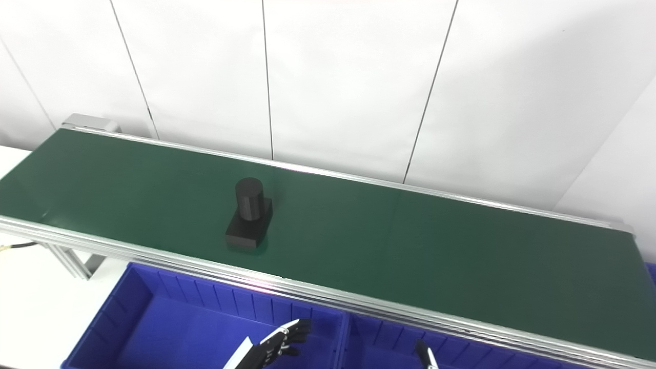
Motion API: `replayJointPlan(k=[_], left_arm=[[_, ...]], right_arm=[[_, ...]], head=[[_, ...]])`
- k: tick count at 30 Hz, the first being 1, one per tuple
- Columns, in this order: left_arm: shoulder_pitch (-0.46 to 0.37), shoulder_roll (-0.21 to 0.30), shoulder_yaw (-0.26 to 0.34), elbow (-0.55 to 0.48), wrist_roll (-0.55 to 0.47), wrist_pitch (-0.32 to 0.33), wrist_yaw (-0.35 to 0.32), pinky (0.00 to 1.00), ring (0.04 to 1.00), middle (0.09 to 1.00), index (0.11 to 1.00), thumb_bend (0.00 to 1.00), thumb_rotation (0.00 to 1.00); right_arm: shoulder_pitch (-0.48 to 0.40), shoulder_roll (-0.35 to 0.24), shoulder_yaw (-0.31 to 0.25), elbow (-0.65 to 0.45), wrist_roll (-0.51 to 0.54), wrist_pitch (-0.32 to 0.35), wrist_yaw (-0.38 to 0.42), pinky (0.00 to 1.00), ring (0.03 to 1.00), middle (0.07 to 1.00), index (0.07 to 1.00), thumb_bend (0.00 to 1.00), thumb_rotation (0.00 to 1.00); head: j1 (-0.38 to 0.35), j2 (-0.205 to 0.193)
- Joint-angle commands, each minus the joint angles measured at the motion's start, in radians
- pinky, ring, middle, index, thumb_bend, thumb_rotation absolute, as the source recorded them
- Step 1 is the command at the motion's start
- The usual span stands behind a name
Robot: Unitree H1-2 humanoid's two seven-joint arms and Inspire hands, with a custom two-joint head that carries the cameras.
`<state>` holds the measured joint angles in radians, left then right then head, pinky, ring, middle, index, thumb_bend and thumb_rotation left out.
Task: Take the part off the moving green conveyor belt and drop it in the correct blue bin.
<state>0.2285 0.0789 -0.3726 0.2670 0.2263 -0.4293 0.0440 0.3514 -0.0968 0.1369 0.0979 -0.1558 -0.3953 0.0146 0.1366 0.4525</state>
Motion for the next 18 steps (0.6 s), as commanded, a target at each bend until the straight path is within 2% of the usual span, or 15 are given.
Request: replayJointPlan(k=[1, 8, 13, 18], left_arm=[[-0.019, 0.0, -0.011, -0.008, -0.012, -0.041, 0.022, 0.78, 0.852, 0.881, 0.884, 0.83, 0.5], [-0.028, -0.003, -0.025, 0.004, -0.022, -0.041, 0.036, 0.79, 0.859, 0.886, 0.888, 0.82, 0.49], [-0.035, -0.008, -0.03, 0.013, -0.031, -0.041, 0.046, 0.79, 0.858, 0.885, 0.887, 0.83, 0.49], [-0.043, -0.009, -0.035, 0.02, -0.033, -0.041, 0.055, 0.79, 0.86, 0.891, 0.894, 0.82, 0.51]], right_arm=[[-0.011, 0.011, -0.01, -0.026, 0.0, -0.069, -0.025, 0.97, 0.983, 0.959, 0.97, 0.74, 0.51], [0.01, 0.015, -0.024, -0.11, 0.022, -0.071, -0.037, 1.0, 0.978, 0.96, 0.971, 0.8, 0.52], [0.017, 0.026, -0.042, -0.189, -0.015, -0.056, -0.054, 1.0, 0.993, 0.976, 0.959, 0.84, 0.54], [-0.012, 0.026, -0.065, -0.283, -0.045, -0.027, -0.057, 0.93, 0.94, 0.925, 0.942, 0.88, 0.57]], head=[[-0.004, 0.002], [-0.024, 0.006], [-0.042, 0.01], [-0.069, 0.018]])
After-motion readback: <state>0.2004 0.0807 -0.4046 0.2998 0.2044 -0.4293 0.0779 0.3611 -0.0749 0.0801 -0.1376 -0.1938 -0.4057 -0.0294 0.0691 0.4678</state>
